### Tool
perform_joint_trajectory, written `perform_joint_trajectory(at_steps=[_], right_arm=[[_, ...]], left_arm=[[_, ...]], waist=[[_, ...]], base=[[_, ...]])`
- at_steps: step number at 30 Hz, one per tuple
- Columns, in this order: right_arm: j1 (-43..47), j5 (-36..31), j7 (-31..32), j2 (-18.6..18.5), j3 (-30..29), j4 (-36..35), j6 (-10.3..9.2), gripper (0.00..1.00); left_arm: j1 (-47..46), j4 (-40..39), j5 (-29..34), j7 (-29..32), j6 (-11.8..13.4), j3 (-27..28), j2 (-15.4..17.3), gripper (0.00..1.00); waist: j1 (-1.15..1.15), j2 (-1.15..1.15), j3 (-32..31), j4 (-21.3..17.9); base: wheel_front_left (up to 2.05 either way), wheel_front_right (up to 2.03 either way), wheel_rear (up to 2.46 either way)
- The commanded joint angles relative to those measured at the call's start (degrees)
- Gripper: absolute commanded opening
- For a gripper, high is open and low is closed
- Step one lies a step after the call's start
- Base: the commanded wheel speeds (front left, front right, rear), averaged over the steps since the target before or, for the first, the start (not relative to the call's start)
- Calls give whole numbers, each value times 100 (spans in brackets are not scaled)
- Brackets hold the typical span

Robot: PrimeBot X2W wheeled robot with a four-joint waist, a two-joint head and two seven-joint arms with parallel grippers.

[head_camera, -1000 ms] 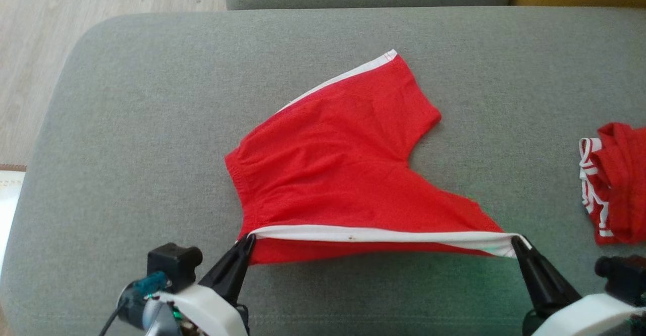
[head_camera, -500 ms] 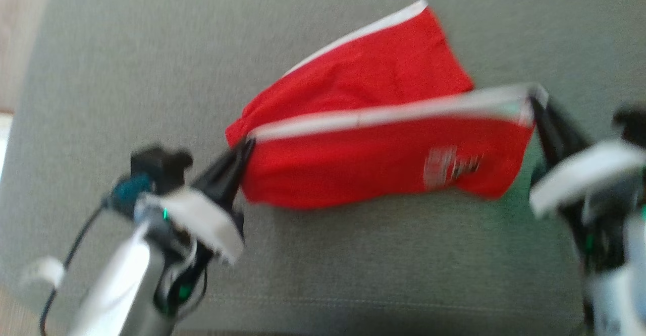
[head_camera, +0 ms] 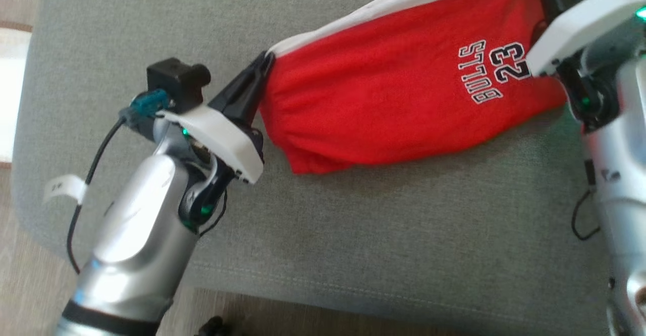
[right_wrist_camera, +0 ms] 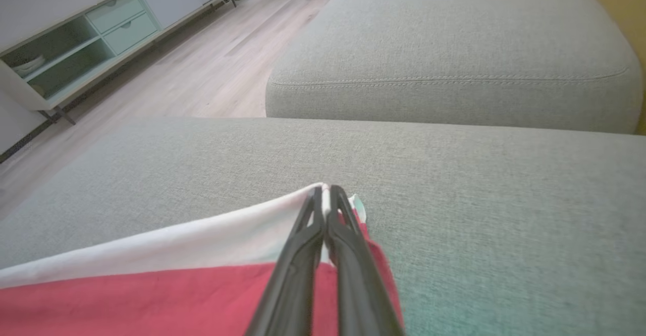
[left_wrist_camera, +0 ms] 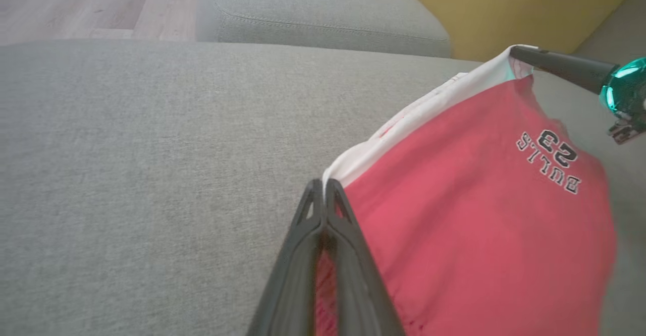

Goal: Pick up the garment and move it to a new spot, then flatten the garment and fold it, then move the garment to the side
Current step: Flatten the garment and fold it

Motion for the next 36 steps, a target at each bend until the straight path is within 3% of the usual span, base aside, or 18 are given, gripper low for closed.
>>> perform_joint_trajectory(at_steps=[1,7,8,9,10,11,15,21,30,36], right_arm=[[-183,56,-124,-9,142,-35,-4,0],[-769,267,-651,16,526,776,-4,2],[-823,298,-762,26,592,873,-4,40],[-859,313,-870,29,655,969,-4,100],[-883,320,-1019,32,735,1025,-4,100],[-886,333,-1186,34,819,1058,-4,100],[-720,227,-1965,-24,1087,1091,-4,100],[-139,-259,-2746,14,918,804,-4,100],[1299,-947,-2807,505,53,-549,-4,100],[2412,-1250,-2534,790,-291,-1501,-4,100]], left_arm=[[-232,-62,-43,-78,-23,181,101,0],[-534,485,-185,-264,-58,91,70,0],[-560,543,-231,-294,-62,69,51,0],[-571,600,-277,-308,-67,36,38,18],[-573,644,-331,-326,-70,12,23,49],[-564,684,-381,-336,-73,-15,11,100],[-437,744,-417,-550,-19,-22,12,100],[-19,443,-235,-1256,523,225,31,100],[529,-520,290,-1576,1097,831,213,100],[1087,-943,631,-1580,1097,1126,263,100]], waist=[[-1,0,66,40],[-1,0,202,3],[-1,0,213,-2],[-1,0,217,-8],[-1,0,221,-12],[-1,0,217,-16],[-1,0,103,-66],[-1,0,-190,-213],[-1,0,-620,-525],[-1,0,-825,-704]], base=[[0,0,0],[0,0,0],[0,0,0],[0,0,0],[0,0,0],[0,0,0],[0,0,0],[0,0,0],[0,0,0],[0,0,0]])
